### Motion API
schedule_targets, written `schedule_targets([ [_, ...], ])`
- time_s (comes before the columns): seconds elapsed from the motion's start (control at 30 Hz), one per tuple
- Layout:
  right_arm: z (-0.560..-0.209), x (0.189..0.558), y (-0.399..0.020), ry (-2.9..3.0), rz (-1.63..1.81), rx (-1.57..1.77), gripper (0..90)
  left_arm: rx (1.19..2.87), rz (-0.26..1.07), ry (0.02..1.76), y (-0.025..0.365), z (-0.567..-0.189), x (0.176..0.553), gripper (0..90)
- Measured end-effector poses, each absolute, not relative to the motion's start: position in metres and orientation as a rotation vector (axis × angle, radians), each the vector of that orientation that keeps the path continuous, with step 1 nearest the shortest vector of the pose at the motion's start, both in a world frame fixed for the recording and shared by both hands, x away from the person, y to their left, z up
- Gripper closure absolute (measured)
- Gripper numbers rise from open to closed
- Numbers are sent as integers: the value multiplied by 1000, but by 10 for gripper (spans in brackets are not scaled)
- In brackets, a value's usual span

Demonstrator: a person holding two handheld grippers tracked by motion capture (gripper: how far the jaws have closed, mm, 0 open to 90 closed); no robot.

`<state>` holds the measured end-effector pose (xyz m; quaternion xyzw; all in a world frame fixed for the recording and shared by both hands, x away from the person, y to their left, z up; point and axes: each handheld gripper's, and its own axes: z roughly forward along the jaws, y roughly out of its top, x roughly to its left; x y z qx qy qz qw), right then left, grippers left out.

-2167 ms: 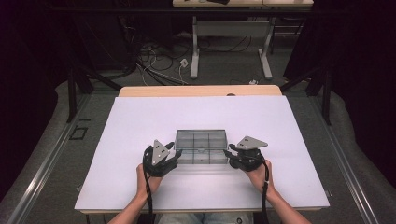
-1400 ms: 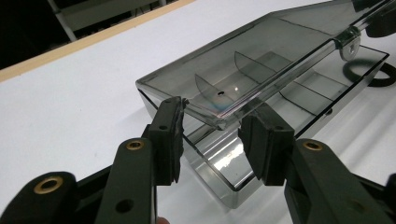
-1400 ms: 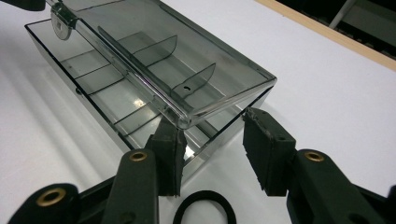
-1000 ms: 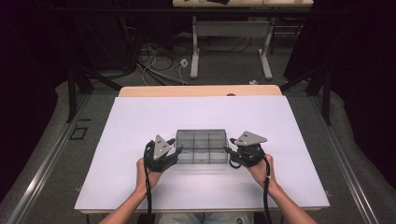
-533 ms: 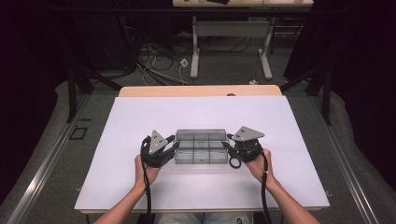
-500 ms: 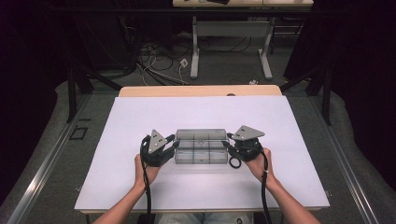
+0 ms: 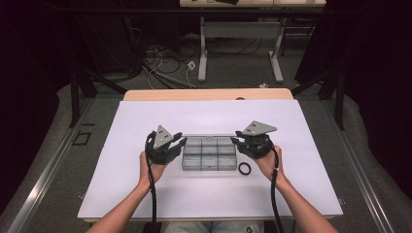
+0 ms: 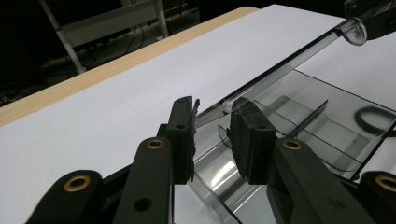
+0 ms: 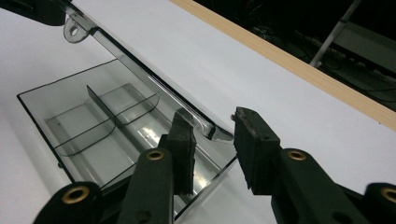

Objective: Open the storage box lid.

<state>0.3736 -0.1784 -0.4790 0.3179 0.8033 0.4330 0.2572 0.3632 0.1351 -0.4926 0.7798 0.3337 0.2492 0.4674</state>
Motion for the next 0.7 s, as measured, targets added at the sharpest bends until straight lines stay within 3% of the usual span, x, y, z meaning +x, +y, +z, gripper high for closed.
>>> schedule_targets([
  [0.7,-469,398,-181,2156,1243,954,695,1881,558,855,138,-478,390,732],
])
